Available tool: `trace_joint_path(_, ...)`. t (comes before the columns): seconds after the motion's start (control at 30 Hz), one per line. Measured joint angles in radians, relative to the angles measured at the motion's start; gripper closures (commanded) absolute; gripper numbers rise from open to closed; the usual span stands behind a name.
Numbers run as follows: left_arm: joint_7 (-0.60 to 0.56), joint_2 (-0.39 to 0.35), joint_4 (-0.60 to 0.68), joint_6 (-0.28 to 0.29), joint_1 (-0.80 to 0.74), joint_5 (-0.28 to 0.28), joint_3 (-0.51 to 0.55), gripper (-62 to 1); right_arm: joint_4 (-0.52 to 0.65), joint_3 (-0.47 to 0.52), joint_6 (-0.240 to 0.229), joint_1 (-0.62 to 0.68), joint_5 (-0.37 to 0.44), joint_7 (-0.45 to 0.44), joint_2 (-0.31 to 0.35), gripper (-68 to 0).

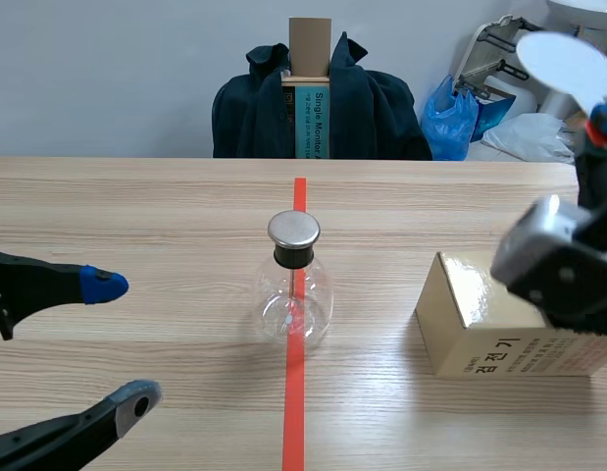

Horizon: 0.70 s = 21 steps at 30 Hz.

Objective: Do the electroscope experiment.
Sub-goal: 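Put the plate down on the right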

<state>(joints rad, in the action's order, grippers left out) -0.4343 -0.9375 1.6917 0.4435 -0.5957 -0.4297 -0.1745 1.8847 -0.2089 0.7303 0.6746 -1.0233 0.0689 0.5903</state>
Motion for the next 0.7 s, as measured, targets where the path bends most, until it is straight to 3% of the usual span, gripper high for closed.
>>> trace_joint_path(0.17, 0.003, -0.010, 0.098, -0.090, -0.172, -0.002, 0.096, -60.3, -0.019, 0.008, -0.005, 0.130, 0.006, -0.009, -0.002, -0.8)
trace_joint_path(0.3, 0.004, -0.010, 0.164, -0.154, -0.290, -0.002, 0.153, -60.3, -0.142, 0.008, -0.005, 0.132, 0.008, -0.040, -0.043, -0.8)
trace_joint_path(0.5, 0.005, -0.010, 0.208, -0.154, -0.338, -0.002, 0.185, -60.3, -0.373, 0.004, -0.010, 0.023, 0.075, -0.134, -0.130, -0.8)
trace_joint_path(0.7, 0.020, -0.010, 0.208, -0.154, -0.329, -0.002, 0.185, -60.3, -0.441, -0.039, -0.009, -0.098, 0.092, -0.188, -0.154, -0.8)
